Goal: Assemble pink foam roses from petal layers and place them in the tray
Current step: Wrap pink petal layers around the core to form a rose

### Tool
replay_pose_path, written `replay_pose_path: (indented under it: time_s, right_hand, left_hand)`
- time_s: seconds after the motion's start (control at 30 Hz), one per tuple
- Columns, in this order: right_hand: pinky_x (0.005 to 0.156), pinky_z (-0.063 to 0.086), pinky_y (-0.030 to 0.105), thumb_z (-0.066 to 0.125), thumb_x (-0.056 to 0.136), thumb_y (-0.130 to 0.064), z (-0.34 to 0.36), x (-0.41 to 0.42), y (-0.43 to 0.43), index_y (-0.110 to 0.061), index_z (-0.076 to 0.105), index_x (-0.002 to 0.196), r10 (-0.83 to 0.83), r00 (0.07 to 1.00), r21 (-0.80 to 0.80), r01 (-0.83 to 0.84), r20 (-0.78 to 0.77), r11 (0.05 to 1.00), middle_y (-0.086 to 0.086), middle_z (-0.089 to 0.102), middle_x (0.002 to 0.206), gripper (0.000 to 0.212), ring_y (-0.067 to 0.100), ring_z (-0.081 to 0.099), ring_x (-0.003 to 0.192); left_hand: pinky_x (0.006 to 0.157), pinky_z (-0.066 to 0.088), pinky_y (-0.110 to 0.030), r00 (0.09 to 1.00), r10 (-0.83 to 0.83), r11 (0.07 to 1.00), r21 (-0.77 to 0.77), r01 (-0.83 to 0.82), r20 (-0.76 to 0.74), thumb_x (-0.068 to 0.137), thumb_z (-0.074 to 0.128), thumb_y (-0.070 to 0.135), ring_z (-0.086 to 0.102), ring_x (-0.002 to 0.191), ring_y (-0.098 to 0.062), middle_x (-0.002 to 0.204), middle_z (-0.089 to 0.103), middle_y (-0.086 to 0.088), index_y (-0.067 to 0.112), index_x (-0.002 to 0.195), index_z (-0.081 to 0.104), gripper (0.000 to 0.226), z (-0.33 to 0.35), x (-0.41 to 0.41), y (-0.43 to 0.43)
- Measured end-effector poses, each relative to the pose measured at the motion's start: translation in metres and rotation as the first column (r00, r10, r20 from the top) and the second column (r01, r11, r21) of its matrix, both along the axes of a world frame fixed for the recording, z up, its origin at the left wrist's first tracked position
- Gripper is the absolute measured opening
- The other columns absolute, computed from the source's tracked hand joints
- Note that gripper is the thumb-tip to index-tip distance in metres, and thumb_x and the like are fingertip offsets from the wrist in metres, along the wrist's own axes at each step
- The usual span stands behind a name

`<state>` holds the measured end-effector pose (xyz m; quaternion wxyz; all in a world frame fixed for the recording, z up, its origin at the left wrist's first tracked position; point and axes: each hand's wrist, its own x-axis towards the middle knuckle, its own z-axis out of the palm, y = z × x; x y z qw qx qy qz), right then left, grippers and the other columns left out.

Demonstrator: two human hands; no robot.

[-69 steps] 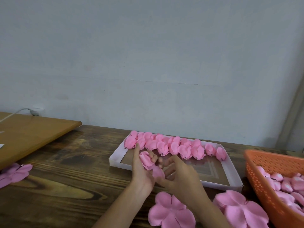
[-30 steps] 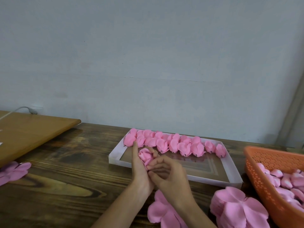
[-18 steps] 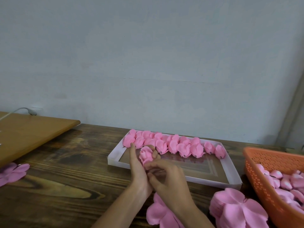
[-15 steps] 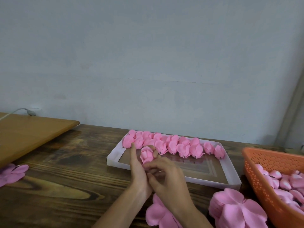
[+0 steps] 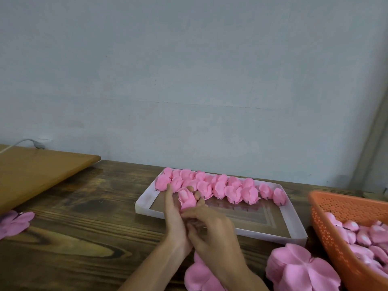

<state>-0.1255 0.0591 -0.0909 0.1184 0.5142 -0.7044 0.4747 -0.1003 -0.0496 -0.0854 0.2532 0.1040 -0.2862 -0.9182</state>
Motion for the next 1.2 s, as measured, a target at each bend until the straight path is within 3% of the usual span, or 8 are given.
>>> replay_pose_path:
  time_s: [0.33, 0.5, 0.63, 0.83, 0.93, 1.0, 1.1, 1.2]
  right_hand:
    - [0.06, 0.053, 0.02, 0.083, 0.08, -0.006, 0.004, -0.01, 0.003, -0.041, 0.069, 0.093, -0.156, 0.988, -0.223, 0.152, 0.0, 0.963, -0.023, 0.064, 0.09, 0.04, 0.003, 0.065, 0.076]
    - [0.065, 0.045, 0.01, 0.086, 0.077, -0.017, 0.008, -0.019, 0.008, -0.043, 0.066, 0.112, -0.239, 0.971, -0.145, 0.233, -0.023, 0.962, -0.021, 0.057, 0.098, 0.048, 0.0, 0.06, 0.081]
    - [0.067, 0.052, 0.018, 0.084, 0.08, -0.024, 0.016, -0.026, 0.014, -0.05, 0.059, 0.123, -0.228, 0.964, -0.022, 0.227, -0.137, 0.974, -0.02, 0.043, 0.108, 0.057, -0.003, 0.054, 0.092]
    - [0.054, 0.053, 0.028, 0.083, 0.077, -0.018, 0.023, -0.032, 0.021, -0.046, 0.064, 0.117, -0.206, 0.94, 0.06, 0.23, -0.271, 0.971, -0.011, 0.045, 0.11, 0.053, 0.005, 0.052, 0.081]
    - [0.048, 0.052, 0.032, 0.083, 0.075, -0.017, 0.023, -0.033, 0.022, -0.04, 0.062, 0.109, -0.195, 0.929, 0.077, 0.23, -0.314, 0.97, -0.009, 0.046, 0.111, 0.046, 0.01, 0.057, 0.078]
    - [0.046, 0.051, 0.033, 0.082, 0.074, -0.016, 0.023, -0.033, 0.022, -0.037, 0.063, 0.104, -0.184, 0.92, 0.089, 0.227, -0.347, 0.97, -0.009, 0.046, 0.111, 0.042, 0.009, 0.057, 0.079]
    - [0.045, 0.051, 0.034, 0.081, 0.076, -0.018, 0.021, -0.032, 0.022, -0.037, 0.064, 0.103, -0.177, 0.91, 0.113, 0.235, -0.376, 0.965, -0.005, 0.049, 0.11, 0.036, 0.012, 0.057, 0.08]
    - [0.052, 0.052, 0.039, 0.08, 0.08, -0.025, 0.022, -0.033, 0.024, -0.028, 0.067, 0.09, -0.172, 0.917, 0.149, 0.238, -0.361, 0.96, -0.005, 0.051, 0.104, 0.017, 0.016, 0.057, 0.081]
  left_hand:
    - [0.057, 0.057, -0.036, 0.994, -0.062, 0.998, 0.0, 0.062, -0.095, 0.091, 0.059, 0.062, 0.063, 0.061, -0.026, 0.075, 0.061, -0.01, 0.014, 0.075, 0.064, 0.051, 0.001, -0.003, 0.005]
    - [0.065, 0.06, -0.037, 0.99, -0.127, 0.99, -0.076, 0.122, -0.063, 0.088, 0.063, 0.062, 0.069, 0.073, -0.028, 0.083, 0.066, -0.014, 0.01, 0.09, 0.07, 0.052, -0.003, -0.006, 0.009]
    - [0.081, 0.062, -0.038, 0.991, -0.136, 0.967, -0.217, 0.129, -0.015, 0.093, 0.061, 0.064, 0.073, 0.097, -0.027, 0.108, 0.073, -0.019, 0.005, 0.1, 0.08, 0.063, -0.01, -0.008, 0.01]
    - [0.068, 0.061, -0.03, 0.989, -0.1, 0.937, -0.323, 0.132, 0.113, 0.093, 0.055, 0.072, 0.077, 0.103, -0.022, 0.126, 0.075, -0.015, 0.019, 0.117, 0.081, 0.064, -0.012, -0.006, 0.01]
    - [0.053, 0.054, -0.025, 0.989, -0.067, 0.932, -0.347, 0.11, 0.133, 0.093, 0.054, 0.074, 0.075, 0.07, -0.011, 0.098, 0.081, -0.004, 0.024, 0.085, 0.084, 0.058, -0.014, -0.007, 0.008]
    - [0.042, 0.037, -0.021, 0.987, -0.068, 0.927, -0.356, 0.116, 0.143, 0.081, 0.064, 0.079, 0.053, 0.045, -0.007, 0.068, 0.068, 0.003, 0.025, 0.067, 0.072, 0.057, -0.012, -0.008, 0.008]
    - [0.036, 0.026, -0.019, 0.975, -0.082, 0.917, -0.367, 0.154, 0.205, 0.068, 0.072, 0.084, 0.036, 0.036, -0.009, 0.049, 0.045, 0.002, 0.021, 0.067, 0.063, 0.063, -0.017, -0.012, 0.005]
    - [0.034, 0.022, -0.017, 0.969, -0.104, 0.909, -0.375, 0.184, 0.223, 0.068, 0.073, 0.085, 0.03, 0.033, -0.011, 0.047, 0.037, -0.001, 0.014, 0.073, 0.058, 0.073, -0.018, -0.012, 0.004]
